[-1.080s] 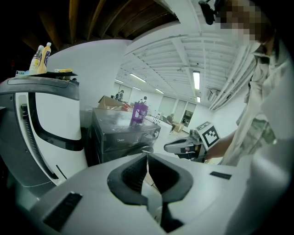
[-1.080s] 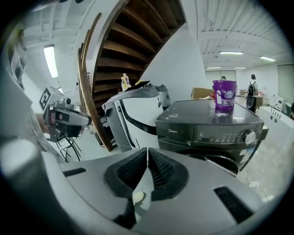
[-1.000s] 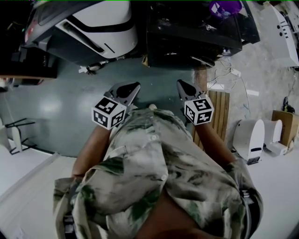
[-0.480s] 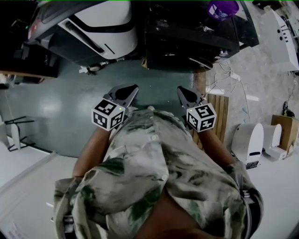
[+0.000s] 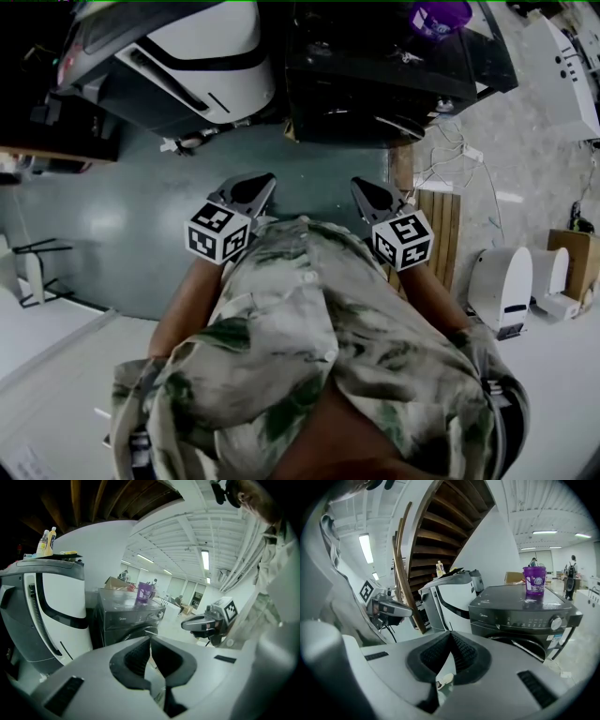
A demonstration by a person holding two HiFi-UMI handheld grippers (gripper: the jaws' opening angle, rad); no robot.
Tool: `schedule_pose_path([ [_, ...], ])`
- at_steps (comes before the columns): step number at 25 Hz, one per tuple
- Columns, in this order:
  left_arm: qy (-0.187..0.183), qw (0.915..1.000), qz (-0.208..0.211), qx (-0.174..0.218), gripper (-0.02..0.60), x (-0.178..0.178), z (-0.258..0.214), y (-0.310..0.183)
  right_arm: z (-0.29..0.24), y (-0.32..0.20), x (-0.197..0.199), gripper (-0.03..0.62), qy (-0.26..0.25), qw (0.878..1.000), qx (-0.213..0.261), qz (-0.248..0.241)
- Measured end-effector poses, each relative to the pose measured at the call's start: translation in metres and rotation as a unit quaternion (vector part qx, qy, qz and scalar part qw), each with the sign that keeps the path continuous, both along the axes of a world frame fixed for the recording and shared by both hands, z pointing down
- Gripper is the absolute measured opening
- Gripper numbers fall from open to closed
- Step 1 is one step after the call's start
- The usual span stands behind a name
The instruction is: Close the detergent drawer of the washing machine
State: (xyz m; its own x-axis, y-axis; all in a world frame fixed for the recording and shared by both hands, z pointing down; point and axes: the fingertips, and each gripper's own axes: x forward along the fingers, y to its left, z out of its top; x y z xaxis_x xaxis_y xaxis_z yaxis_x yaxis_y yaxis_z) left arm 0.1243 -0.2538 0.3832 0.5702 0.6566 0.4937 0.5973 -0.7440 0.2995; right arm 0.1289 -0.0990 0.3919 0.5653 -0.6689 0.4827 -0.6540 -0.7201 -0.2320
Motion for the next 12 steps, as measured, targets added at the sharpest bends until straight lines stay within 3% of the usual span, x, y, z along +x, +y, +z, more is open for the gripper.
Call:
schedule_pose_path([
  [12, -0.006, 0.9998, 0.017, 0.006, 0.026, 0.002, 0.003, 0.015, -0.004, 0.007, -0.009, 0.020, 0.003, 1.000, 0.008, -0.001],
])
